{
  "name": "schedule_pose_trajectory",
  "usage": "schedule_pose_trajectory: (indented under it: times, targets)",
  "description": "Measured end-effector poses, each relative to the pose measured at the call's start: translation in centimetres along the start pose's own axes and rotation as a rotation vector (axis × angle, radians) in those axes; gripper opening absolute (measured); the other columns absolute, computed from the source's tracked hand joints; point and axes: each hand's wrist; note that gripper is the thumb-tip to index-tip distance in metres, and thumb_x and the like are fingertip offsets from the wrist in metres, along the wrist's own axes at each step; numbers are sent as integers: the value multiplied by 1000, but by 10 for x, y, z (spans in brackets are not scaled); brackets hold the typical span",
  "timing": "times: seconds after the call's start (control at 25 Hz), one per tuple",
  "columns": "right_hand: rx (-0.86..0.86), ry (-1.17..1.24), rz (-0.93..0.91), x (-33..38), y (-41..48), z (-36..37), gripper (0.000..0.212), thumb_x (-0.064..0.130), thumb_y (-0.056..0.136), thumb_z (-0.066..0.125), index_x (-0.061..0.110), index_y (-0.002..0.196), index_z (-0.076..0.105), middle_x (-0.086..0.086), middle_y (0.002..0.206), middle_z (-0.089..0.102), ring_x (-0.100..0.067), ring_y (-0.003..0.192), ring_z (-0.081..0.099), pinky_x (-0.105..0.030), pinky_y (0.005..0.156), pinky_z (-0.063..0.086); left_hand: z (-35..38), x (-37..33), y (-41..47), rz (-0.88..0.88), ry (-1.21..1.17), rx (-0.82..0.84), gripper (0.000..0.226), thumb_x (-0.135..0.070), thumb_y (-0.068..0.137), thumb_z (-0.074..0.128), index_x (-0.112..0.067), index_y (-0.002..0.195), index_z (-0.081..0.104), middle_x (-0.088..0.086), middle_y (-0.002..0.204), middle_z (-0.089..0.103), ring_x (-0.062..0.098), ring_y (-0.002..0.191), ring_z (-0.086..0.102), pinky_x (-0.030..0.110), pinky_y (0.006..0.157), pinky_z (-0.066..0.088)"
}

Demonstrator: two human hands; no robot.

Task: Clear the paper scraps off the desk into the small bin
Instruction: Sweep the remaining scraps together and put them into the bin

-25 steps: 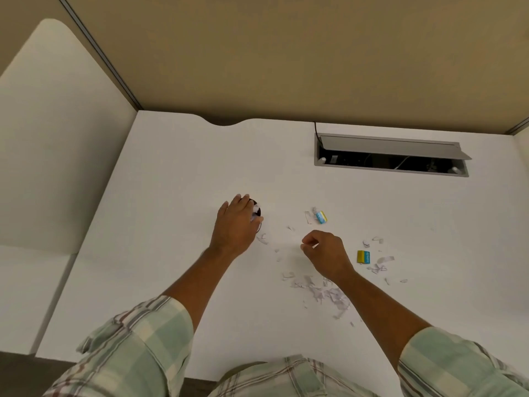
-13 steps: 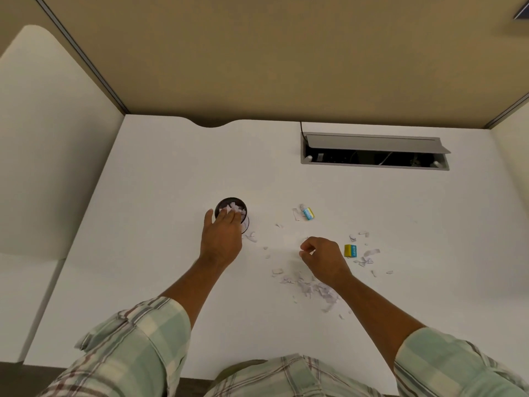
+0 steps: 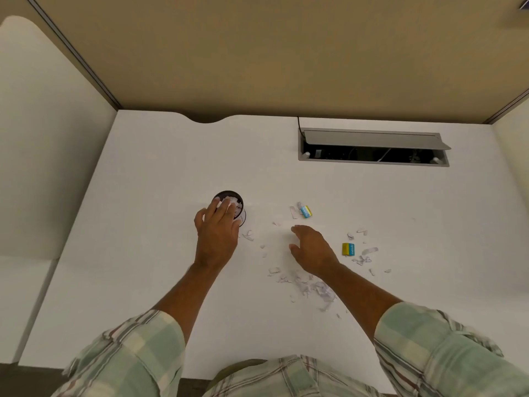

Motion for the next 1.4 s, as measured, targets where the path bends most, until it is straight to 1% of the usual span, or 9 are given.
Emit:
schedule_pose_trajectory:
  times: [0.08, 0.16, 0.32, 0.48, 0.64, 0.96, 1.16, 1.28, 1.4]
  targets:
    - [8, -41, -63, 7, 14, -1, 62, 30, 102, 48, 14, 157, 24, -3, 166, 22, -20, 152, 22, -33, 122, 20, -5, -1, -12, -119, -104, -88, 45, -23, 95, 62, -13, 138, 55, 8, 148, 53, 29, 140, 45, 46, 109, 34]
    - [20, -78, -107, 11, 29, -3, 68, 29, 102, 48, 12, 159, 15, -4, 168, 10, -21, 154, 13, -33, 122, 19, -4, 0, -27, -313, -164, -60, 54, -25, 94, 63, -11, 144, 47, 12, 150, 47, 32, 142, 40, 49, 112, 35]
    - [100, -281, -136, 8, 55, -11, 80, 36, 100, 48, 10, 159, 0, -4, 169, -5, -24, 156, 3, -40, 122, 21, 18, 14, -48, -480, -160, 285, 79, -46, 98, 54, -3, 157, 24, 21, 165, 23, 36, 154, 20, 53, 124, 21]
    - [167, -409, -167, -1, 57, -3, 89, 46, 97, 50, 5, 158, -2, -10, 168, -6, -26, 155, 2, -43, 122, 23, 38, 16, -57, -416, -203, 588, 93, -60, 98, 43, -3, 160, 2, 16, 170, -3, 32, 158, -2, 48, 128, 9]
    - [186, -435, -188, -19, 35, 14, 90, 51, 98, 45, 7, 158, -6, -9, 167, -15, -24, 156, -4, -42, 124, 18, 43, 0, -57, -379, -198, 615, 92, -61, 99, 39, -3, 160, 2, 17, 169, -8, 32, 157, -6, 47, 128, 7]
    - [146, -442, -221, -59, -36, 38, 85, 57, 100, 32, 12, 157, -11, -3, 165, -22, -18, 154, -13, -37, 124, 3, 42, -77, -99, -77, -124, 728, 92, -63, 99, 33, -4, 160, -5, 17, 167, -19, 31, 156, -16, 45, 129, 1]
    - [139, -419, -200, -75, -74, 43, 80, 56, 102, 30, 14, 159, -7, -1, 167, -17, -17, 155, -9, -40, 127, 9, 39, -110, -124, 40, -107, 769, 89, -63, 100, 28, -8, 159, -10, 14, 167, -21, 29, 156, -17, 43, 129, 1]
    - [-25, -259, -144, -82, -74, 24, 69, 49, 102, 38, 15, 158, 17, -1, 169, 6, -20, 154, 12, -40, 123, 25, 37, -112, -114, 36, -133, 654, 83, -61, 100, 26, -10, 161, 1, 13, 169, -11, 28, 158, -9, 43, 129, 6]
    - [-226, -252, -104, -101, -55, -9, 53, 31, 100, 46, 12, 149, 40, -7, 162, 31, -29, 146, 34, -45, 112, 38, 36, -103, -84, -10, -166, 545, 77, -53, 102, 38, -8, 160, 14, 17, 169, 0, 32, 158, 0, 45, 129, 11]
Point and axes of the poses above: each hand's wrist, its own y-axis towards the middle knuckle, its own z-axis out of the palm, x = y × z
